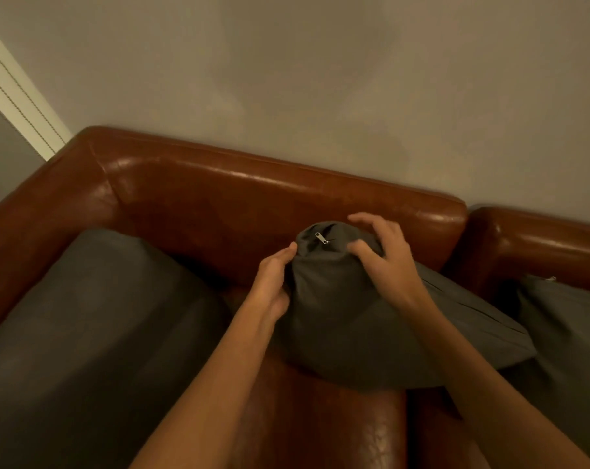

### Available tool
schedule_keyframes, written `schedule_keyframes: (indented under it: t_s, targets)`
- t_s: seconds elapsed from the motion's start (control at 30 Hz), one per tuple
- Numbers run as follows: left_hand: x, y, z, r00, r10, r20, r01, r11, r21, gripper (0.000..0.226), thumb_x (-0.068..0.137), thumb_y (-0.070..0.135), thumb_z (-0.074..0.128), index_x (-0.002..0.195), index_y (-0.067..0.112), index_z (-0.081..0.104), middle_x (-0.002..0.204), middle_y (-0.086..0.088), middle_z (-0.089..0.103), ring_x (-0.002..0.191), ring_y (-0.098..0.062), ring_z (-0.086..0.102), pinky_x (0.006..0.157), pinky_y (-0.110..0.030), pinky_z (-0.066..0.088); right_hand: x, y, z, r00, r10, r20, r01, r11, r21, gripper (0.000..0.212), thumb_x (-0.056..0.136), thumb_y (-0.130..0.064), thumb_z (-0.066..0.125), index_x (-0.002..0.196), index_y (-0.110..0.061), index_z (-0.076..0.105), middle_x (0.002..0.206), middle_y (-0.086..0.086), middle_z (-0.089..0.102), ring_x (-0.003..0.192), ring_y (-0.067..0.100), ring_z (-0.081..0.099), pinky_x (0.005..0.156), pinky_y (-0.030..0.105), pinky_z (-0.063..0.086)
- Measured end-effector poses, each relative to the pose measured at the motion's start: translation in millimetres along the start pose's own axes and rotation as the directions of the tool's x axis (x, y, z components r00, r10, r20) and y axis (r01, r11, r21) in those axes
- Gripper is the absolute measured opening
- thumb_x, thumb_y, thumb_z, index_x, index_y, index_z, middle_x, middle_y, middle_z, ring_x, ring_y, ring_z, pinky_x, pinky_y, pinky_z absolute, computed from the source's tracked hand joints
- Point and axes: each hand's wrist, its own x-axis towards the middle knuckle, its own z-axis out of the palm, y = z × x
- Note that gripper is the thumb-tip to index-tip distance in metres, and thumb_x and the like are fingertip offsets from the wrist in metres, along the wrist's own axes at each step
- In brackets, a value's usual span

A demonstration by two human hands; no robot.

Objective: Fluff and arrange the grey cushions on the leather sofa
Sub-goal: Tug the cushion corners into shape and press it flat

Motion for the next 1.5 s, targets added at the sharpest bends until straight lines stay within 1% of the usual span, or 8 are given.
schedule_keyframes:
  t_s: [0.23,0.43,0.6,0.73,0.93,1.1,1.37,1.5]
  targets:
    - [-8.6,-2.6,27.2,0.988,0.049,0.147,-0.068,0.989,0.128,0.024,0.098,0.022,0.053,0.107,0.007,0.070,0.103,-0.008,0.073,0.096,-0.019,0.069,0.076,-0.028,0.053,20.1,-26.9,-13.4,0.997,-0.003,0.082,0.048,0.833,-0.551,0.030,0.087,-0.040,0.069,0.115,-0.029,0.069,0.123,-0.003,0.048,0.116,0.022,0.043,0.095,0.040,0.038]
    - [-13.7,-5.4,28.0,0.968,0.211,0.136,-0.237,0.948,0.211,0.022,0.097,0.024,0.055,0.092,0.008,0.069,0.086,-0.001,0.071,0.081,-0.010,0.068,0.066,-0.020,0.051,29.8,-28.0,-26.7,0.988,-0.019,0.153,0.098,0.843,-0.529,0.024,0.087,-0.026,0.072,0.109,-0.016,0.070,0.114,0.005,0.065,0.106,0.019,0.059,0.082,0.024,0.043]
    - [-12.1,-9.4,20.7,0.952,0.265,0.151,-0.299,0.909,0.292,0.024,0.092,0.038,0.061,0.111,0.025,0.061,0.118,0.000,0.061,0.110,-0.016,0.059,0.095,-0.033,0.049,42.9,-35.9,-56.3,0.919,-0.034,0.394,0.248,0.825,-0.507,0.019,0.080,-0.036,0.078,0.084,-0.017,0.075,0.083,-0.007,0.065,0.079,0.002,0.056,0.065,0.014,0.040]
    - [-14.9,-17.4,17.1,0.913,0.151,0.379,-0.271,0.919,0.287,0.067,0.081,0.054,0.059,0.142,0.046,0.031,0.134,0.017,0.045,0.108,0.006,0.049,0.090,-0.021,0.044,54.6,-42.2,-69.3,0.814,-0.009,0.581,0.439,0.665,-0.604,0.016,0.084,-0.035,0.073,0.083,-0.019,0.071,0.096,-0.003,0.064,0.086,0.009,0.055,0.072,0.024,0.041]
    - [-9.6,-34.3,17.3,0.883,0.142,0.447,-0.415,0.682,0.603,0.089,0.048,0.068,0.085,0.110,0.084,0.022,0.149,0.020,0.031,0.139,-0.012,0.033,0.114,-0.049,0.030,50.4,-49.1,-82.4,0.756,-0.274,0.594,0.653,0.376,-0.658,0.027,0.092,-0.046,0.057,0.089,-0.020,0.059,0.117,-0.006,0.045,0.095,0.016,0.050,0.071,0.034,0.045]
    - [-6.6,-24.5,21.8,0.898,0.214,0.384,-0.412,0.713,0.567,0.104,0.046,0.062,0.087,0.132,0.058,0.029,0.144,0.017,0.036,0.129,-0.006,0.041,0.110,-0.044,0.038,44.3,-58.9,-101.5,0.743,-0.407,0.531,0.668,0.414,-0.618,0.024,0.094,-0.044,0.047,0.083,-0.023,0.046,0.104,-0.007,0.044,0.067,0.007,0.042,0.054,0.019,0.031]
    - [-9.1,-25.8,22.0,0.897,0.162,0.412,-0.392,0.723,0.569,0.102,0.051,0.055,0.089,0.137,0.044,0.035,0.134,0.017,0.047,0.121,-0.005,0.050,0.104,-0.041,0.045,14.4,-26.5,-99.5,0.825,-0.535,0.184,0.559,0.722,-0.408,0.021,0.095,-0.033,0.055,0.090,-0.013,0.060,0.102,-0.003,0.055,0.085,0.013,0.058,0.078,0.028,0.050]
    - [-10.6,-22.7,22.4,0.902,0.151,0.404,-0.374,0.738,0.561,0.090,0.050,0.057,0.089,0.127,0.041,0.045,0.128,0.012,0.054,0.114,-0.008,0.057,0.100,-0.043,0.048,14.1,-25.8,-89.6,0.954,-0.282,0.099,0.294,0.943,-0.153,0.028,0.088,-0.040,0.064,0.113,-0.028,0.059,0.114,-0.013,0.061,0.103,0.001,0.058,0.088,0.017,0.047]
